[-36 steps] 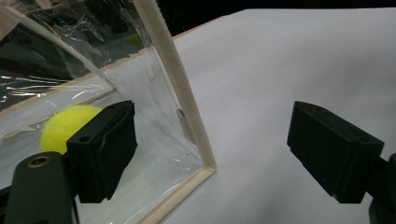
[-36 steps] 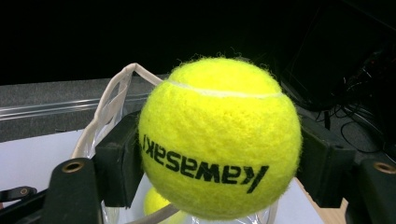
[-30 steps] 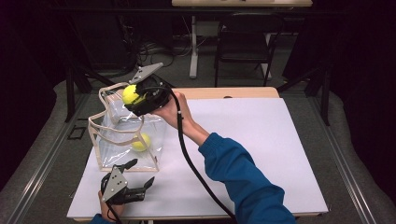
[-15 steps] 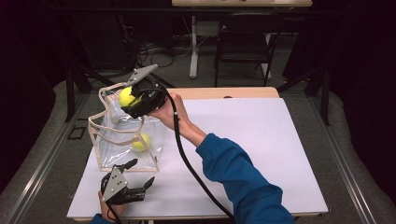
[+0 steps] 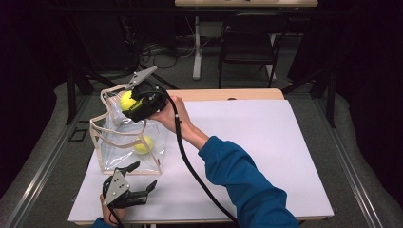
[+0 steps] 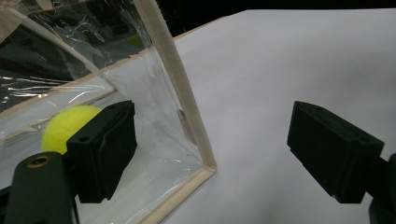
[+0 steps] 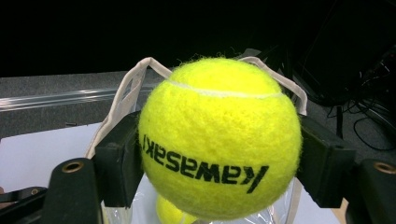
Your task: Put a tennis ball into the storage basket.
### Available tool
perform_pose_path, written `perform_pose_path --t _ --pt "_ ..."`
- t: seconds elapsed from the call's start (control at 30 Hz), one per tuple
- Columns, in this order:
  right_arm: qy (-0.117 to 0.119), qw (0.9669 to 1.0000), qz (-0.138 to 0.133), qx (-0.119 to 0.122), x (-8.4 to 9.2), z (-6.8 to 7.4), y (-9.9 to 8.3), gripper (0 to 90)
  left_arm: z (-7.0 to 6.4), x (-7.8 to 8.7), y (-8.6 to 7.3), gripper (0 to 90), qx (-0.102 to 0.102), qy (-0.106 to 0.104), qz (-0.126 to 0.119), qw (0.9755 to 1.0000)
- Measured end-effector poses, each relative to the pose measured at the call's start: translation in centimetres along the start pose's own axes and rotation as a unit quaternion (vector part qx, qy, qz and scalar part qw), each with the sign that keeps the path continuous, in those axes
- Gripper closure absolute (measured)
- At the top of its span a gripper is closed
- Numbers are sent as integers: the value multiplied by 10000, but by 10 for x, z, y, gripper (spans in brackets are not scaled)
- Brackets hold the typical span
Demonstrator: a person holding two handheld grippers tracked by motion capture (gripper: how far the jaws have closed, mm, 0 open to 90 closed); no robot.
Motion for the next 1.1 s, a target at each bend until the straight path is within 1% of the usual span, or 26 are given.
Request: perform_pose_path --t 0.1,0.17,0.43,0.5,0.77,1.1 --pt "22 10000 23 -29 -1 1 0 260 0 0 0 158 1 2 -3 10000" --pt "19 10000 59 2 -2 2 -1 260 0 0 0 158 0 -2 0 10000" --pt "60 9999 123 -14 -4 3 -2 260 0 0 0 158 3 0 -10 10000" --pt "68 9999 148 22 -5 4 -2 260 0 0 0 158 3 -3 1 10000" --pt "120 9997 230 11 -8 6 -3 260 0 0 0 158 3 -2 -12 10000" --pt "151 9993 327 56 -11 9 -5 259 -1 1 0 158 3 -5 0 10000"
Point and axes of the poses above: each handheld gripper's, and its own axes: x roughly backward along the jaws, y roughly out of its top, z roughly to its left, the point moved 6 cm from there along -x, roughly forward along the jaws, and after that the axes turned 13 degrees about -y, right-handed, at the moved point
